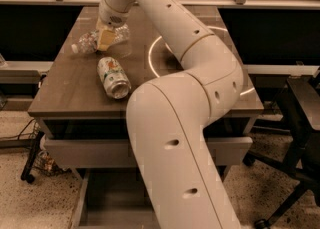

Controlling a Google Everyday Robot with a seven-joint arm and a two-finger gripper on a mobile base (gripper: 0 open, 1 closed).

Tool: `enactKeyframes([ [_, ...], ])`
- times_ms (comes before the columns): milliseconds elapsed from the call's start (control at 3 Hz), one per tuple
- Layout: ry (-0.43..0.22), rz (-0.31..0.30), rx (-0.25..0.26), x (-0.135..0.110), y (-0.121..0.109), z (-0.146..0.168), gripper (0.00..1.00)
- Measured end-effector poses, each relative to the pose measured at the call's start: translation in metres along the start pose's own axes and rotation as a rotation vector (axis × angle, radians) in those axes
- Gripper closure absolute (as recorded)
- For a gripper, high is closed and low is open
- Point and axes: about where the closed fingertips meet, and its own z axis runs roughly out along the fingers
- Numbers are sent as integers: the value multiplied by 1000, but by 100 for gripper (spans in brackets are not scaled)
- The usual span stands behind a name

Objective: Place water bottle into middle drawer

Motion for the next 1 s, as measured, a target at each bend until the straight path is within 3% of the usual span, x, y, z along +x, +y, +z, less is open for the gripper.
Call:
enactKeyframes([
  [333, -18, 23, 23, 7, 8, -23, 100],
  [1000, -87, 29, 233, 4, 2, -127, 100],
])
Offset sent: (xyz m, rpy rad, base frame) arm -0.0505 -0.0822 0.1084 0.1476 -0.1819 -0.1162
